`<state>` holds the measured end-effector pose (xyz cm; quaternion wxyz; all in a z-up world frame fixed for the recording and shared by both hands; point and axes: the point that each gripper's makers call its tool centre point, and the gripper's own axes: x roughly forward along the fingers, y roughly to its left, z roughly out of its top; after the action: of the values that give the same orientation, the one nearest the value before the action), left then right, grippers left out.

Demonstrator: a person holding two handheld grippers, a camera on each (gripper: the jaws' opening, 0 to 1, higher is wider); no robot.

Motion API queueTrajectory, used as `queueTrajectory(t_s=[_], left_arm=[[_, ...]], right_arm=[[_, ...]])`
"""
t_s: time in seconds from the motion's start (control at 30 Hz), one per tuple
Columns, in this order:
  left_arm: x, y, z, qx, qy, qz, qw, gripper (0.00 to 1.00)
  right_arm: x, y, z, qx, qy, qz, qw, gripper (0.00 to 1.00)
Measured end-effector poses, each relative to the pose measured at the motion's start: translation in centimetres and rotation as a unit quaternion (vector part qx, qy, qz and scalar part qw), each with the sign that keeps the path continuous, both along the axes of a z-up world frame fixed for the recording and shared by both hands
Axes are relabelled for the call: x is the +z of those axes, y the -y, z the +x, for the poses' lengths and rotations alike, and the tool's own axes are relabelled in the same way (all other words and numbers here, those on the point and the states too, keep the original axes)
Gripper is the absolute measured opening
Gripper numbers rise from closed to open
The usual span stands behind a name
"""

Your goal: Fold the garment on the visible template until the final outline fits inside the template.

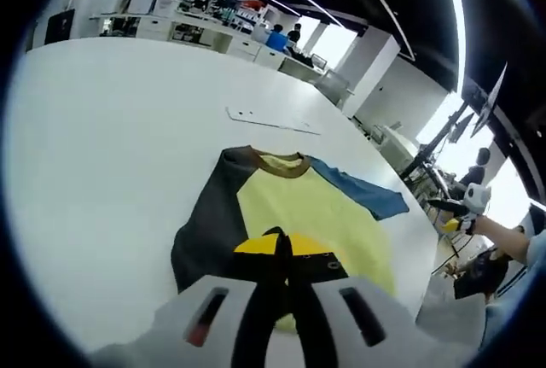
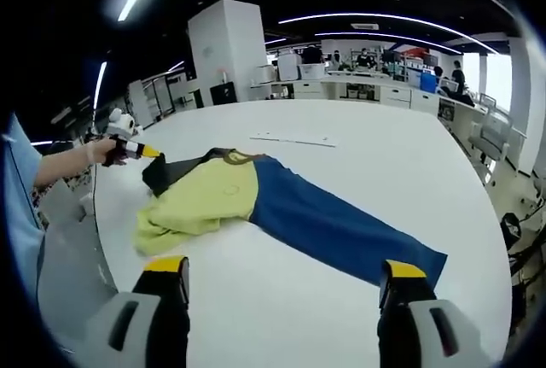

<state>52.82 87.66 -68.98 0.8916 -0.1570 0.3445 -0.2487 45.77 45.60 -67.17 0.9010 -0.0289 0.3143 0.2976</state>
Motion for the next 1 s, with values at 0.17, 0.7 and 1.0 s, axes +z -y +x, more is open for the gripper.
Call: queueTrajectory(t_s=[0.17,0.7,1.0], left_arm=[[-1.8,-0.1,0.6,-0.003,-0.018,0.011,0.9998,0.00],[-4.2,-1.1,0.3,0.002,-0.038,0.029,0.9988,0.00],[-2.8,-0.4,-0.4,-0.039,0.006,0.036,0.9986,0.18]], right_arm=[[-0.4,0.5,-0.2,-0.009,-0.004,0.002,0.9999,0.93],[-0.7,0.4,-0.7,-0.015,-0.008,0.006,0.9998,0.93],[-0.6,-0.1,-0.8,-0.011,-0.010,0.008,0.9999,0.92]])
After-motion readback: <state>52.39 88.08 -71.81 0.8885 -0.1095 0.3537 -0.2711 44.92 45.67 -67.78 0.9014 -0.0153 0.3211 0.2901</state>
